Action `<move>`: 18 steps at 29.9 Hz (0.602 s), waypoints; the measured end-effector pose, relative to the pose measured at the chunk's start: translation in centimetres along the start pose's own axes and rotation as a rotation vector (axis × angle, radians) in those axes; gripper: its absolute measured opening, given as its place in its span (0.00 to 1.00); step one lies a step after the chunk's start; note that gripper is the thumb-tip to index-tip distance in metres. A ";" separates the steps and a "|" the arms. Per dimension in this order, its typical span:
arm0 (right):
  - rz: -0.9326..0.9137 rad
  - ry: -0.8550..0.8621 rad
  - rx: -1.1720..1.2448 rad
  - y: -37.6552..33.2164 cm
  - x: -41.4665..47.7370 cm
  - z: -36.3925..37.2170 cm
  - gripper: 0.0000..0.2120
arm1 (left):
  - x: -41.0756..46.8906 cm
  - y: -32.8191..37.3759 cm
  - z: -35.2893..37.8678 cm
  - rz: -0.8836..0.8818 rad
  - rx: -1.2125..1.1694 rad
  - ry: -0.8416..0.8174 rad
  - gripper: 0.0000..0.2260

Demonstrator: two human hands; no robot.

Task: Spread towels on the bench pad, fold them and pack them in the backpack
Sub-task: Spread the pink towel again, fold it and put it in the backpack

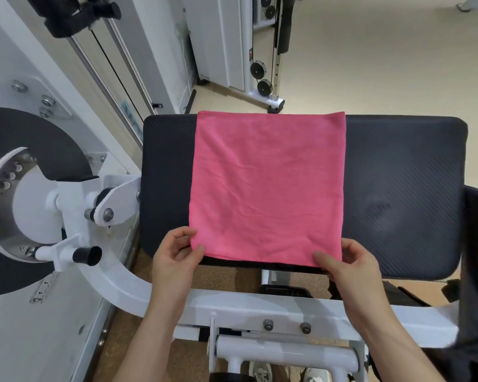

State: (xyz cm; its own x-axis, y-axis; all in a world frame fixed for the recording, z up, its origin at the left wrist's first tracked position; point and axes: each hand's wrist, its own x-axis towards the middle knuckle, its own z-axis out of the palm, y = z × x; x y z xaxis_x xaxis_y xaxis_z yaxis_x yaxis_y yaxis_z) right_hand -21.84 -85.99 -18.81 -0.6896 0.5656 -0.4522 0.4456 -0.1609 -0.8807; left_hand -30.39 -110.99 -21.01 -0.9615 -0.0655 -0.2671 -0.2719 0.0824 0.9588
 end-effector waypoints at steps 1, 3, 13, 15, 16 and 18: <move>-0.053 0.012 -0.003 -0.4 -0.3 0.3 0.07 | 0.0 0.4 0.0 0.023 0.046 -0.052 0.17; -0.151 0.040 -0.045 -0.9 -0.8 1.2 0.06 | 0.0 1.1 0.2 0.051 0.169 -0.128 0.20; -0.548 -0.008 -0.392 -2.5 -2.3 6.4 0.08 | 0.2 3.8 1.0 0.906 0.808 -0.204 0.07; -0.576 -0.085 -0.398 -3.5 -2.3 7.0 0.08 | 0.2 5.3 1.9 1.027 0.810 -0.262 0.06; -0.576 -0.135 -0.405 -4.0 -2.3 7.1 0.09 | 0.1 6.0 2.4 1.066 0.795 -0.299 0.06; -0.585 -0.217 -0.438 -4.8 -2.4 7.0 0.11 | 0.1 6.9 3.1 1.102 0.746 -0.362 0.07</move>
State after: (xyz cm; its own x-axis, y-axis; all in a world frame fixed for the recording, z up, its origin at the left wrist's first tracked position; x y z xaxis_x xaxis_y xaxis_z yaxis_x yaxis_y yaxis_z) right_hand -26.30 -92.21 -14.44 -0.9595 0.2814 0.0140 0.1273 0.4775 -0.8694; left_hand -32.47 -107.39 -14.71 -0.6179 0.6313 0.4686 0.7828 0.4389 0.4411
